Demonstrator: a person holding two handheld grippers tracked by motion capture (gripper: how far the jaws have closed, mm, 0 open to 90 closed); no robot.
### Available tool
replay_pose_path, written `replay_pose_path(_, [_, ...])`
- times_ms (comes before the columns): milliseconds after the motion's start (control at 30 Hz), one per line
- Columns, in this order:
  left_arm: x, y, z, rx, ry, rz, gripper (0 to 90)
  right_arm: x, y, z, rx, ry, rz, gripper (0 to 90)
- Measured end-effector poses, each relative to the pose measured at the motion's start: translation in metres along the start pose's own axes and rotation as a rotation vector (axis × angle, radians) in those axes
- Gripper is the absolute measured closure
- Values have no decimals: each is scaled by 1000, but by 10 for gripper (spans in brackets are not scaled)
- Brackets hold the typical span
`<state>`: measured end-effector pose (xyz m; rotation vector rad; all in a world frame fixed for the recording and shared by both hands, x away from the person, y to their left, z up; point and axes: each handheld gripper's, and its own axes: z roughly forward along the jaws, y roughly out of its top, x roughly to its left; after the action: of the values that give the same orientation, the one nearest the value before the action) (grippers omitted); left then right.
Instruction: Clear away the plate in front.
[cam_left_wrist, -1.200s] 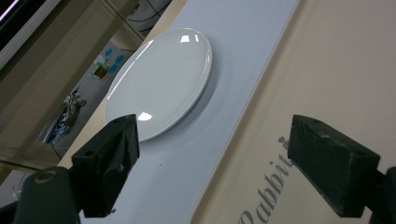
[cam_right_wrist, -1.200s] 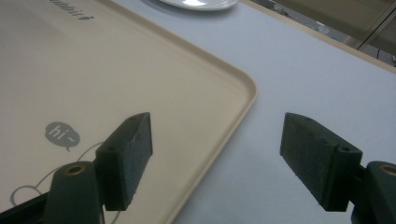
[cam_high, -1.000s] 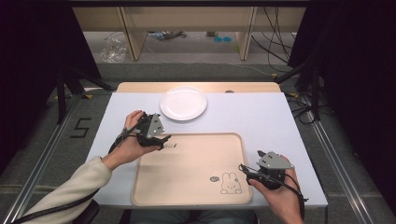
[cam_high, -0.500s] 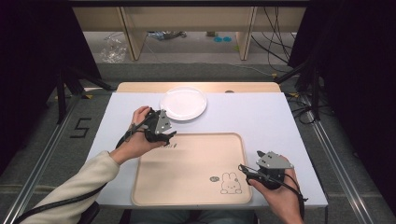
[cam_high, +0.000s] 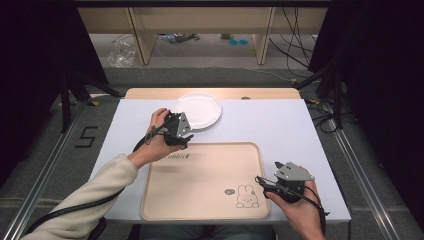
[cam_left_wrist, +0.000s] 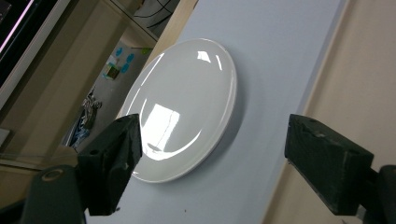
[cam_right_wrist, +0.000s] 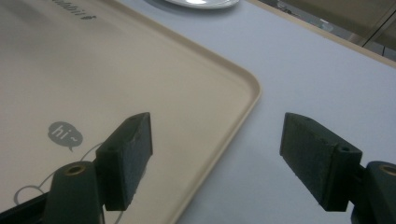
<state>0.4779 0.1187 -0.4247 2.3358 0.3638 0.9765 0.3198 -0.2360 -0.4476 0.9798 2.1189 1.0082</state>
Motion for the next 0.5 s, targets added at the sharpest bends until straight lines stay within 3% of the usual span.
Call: replay_pose_path(500, [-2,12,24,28,3,60,196,0,0,0,3,6,2,264])
